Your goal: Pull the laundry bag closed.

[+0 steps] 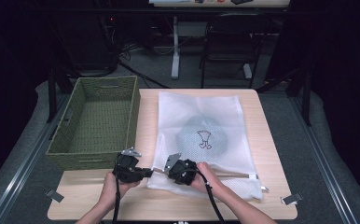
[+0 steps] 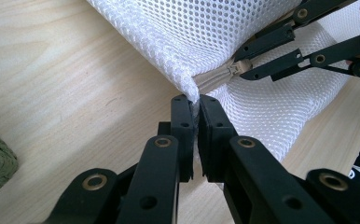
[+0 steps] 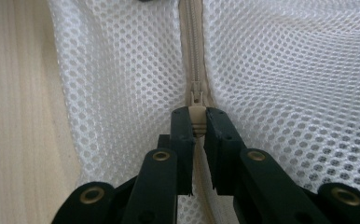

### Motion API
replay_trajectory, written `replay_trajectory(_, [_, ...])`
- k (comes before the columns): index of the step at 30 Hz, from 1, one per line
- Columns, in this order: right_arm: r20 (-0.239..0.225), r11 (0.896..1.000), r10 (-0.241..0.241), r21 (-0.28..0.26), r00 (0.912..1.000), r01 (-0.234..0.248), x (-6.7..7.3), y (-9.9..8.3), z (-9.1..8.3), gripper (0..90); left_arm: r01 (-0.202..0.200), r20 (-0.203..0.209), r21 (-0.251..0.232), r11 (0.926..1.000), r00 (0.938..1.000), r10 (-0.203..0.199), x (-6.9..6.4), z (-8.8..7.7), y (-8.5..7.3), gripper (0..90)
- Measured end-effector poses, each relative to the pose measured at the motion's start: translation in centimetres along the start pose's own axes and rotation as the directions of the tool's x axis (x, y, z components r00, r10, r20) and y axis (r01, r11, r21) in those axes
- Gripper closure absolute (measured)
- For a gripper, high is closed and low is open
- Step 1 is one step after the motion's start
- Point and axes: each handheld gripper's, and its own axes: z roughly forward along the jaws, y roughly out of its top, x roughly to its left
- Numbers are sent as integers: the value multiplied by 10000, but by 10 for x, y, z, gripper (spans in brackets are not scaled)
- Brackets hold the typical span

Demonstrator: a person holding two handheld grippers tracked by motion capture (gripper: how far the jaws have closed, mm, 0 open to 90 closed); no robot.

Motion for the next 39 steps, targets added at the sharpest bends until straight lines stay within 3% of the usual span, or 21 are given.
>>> replay_trajectory(34, [490, 9974, 314, 639, 9983, -345, -7, -36, -27, 820, 193, -98, -88, 9998, 9998, -194, 4, -2, 0, 856])
replay_trajectory(39, [576, 9960, 532, 693, 9969, -572, -8, -44, -32, 820, 204, -132, -51, 9998, 9997, -205, 4, -2, 0, 855])
